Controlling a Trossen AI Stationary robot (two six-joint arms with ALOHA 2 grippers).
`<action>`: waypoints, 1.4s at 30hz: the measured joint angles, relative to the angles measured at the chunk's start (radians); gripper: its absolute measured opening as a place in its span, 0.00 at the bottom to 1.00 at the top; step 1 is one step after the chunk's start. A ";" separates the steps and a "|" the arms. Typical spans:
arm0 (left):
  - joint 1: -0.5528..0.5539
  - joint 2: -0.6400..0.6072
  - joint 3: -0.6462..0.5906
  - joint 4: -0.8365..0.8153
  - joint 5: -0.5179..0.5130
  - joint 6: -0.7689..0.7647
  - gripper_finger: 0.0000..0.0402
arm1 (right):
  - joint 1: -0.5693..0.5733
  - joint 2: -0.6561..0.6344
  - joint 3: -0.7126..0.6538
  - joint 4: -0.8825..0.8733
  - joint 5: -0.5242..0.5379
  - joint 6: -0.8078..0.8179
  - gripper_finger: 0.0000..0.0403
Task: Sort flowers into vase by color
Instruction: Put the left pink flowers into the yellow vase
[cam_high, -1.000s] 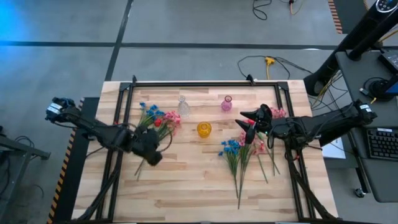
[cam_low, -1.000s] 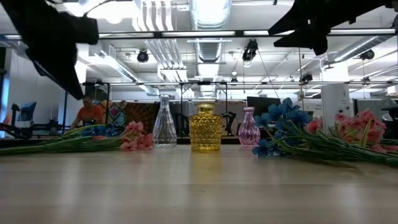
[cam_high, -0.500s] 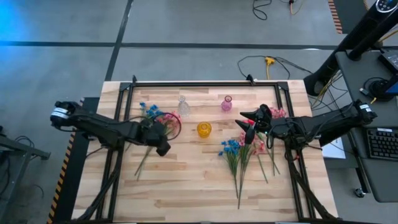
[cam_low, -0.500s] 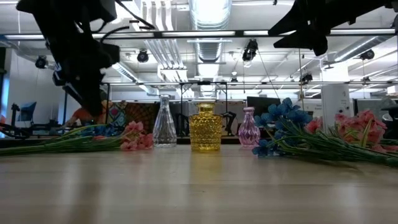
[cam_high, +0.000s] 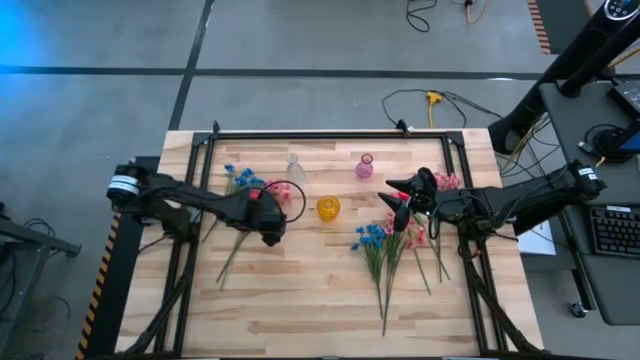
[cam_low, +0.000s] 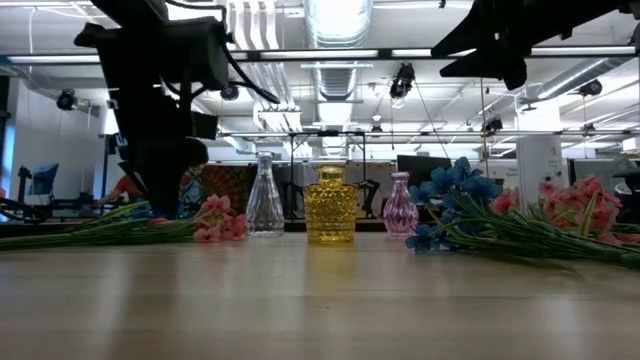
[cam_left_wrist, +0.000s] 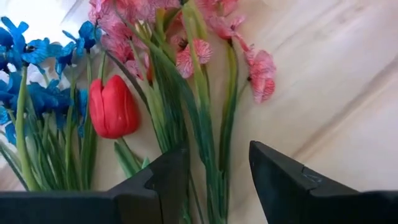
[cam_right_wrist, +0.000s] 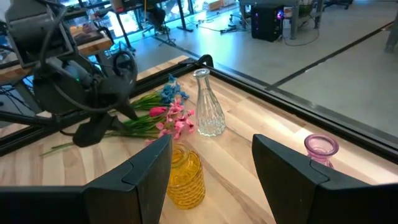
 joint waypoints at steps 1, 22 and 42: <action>0.004 0.007 0.000 -0.001 0.000 0.000 0.39 | 0.000 0.000 0.000 0.000 0.000 0.000 0.53; 0.043 0.112 -0.002 -0.015 0.006 0.029 0.39 | 0.000 0.000 -0.001 0.000 -0.001 0.000 0.53; 0.043 0.110 -0.002 -0.010 0.048 0.057 0.02 | 0.000 0.000 -0.001 -0.004 -0.002 0.000 0.53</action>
